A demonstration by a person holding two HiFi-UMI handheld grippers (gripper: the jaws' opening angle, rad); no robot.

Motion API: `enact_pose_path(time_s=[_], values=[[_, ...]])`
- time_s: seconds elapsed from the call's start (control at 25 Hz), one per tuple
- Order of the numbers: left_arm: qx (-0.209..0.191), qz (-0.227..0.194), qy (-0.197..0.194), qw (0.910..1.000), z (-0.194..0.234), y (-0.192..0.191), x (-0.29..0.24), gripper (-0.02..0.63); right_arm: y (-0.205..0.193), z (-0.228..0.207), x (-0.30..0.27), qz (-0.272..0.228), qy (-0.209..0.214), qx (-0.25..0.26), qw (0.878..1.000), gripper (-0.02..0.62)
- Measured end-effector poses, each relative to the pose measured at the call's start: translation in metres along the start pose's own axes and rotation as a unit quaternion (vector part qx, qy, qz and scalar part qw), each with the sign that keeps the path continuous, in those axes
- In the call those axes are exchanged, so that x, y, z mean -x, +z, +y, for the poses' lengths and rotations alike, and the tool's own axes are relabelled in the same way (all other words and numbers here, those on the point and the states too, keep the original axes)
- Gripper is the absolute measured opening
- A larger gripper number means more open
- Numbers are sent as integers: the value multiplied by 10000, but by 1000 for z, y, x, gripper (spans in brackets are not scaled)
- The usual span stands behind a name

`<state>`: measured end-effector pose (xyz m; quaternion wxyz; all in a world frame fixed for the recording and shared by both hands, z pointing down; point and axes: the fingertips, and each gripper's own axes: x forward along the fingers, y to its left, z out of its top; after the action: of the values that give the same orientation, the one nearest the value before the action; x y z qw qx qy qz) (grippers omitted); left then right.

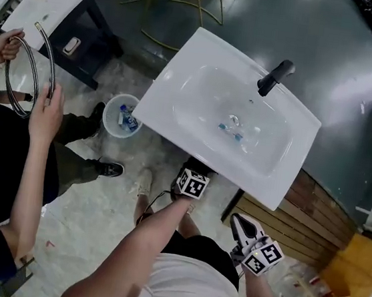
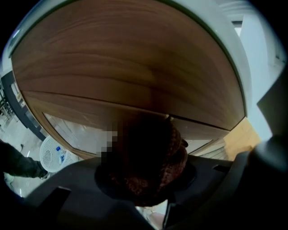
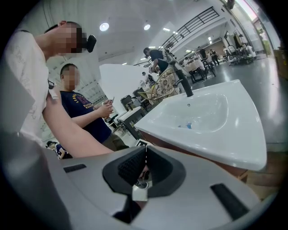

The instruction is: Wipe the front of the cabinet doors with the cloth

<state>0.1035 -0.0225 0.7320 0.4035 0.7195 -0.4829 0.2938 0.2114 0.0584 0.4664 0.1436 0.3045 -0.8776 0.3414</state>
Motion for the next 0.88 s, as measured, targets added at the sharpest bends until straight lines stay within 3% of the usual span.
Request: enact_pose_path(time_s=[0.2,0.32,0.48,0.64,0.88], values=[[52,-144,180,9997,-4,0,-3,161,7,-14,4,-35,112,98,9999,14],[-28,-163,46,9999,-28,0,-9,160,8,-22,11,-33,137,138,9998,14],[155,-185,17,9997,-54,-3,-17,161,13,-28,20,-116,139,161,9997,14],[17,-222,-98,9997,-82,0,-24,160,14,-36,32,-171,64,157,9997,14],[2,-231,-96,9997,-93,-3,-33,161,4,-46,43,-215,-51,48,9997,14]])
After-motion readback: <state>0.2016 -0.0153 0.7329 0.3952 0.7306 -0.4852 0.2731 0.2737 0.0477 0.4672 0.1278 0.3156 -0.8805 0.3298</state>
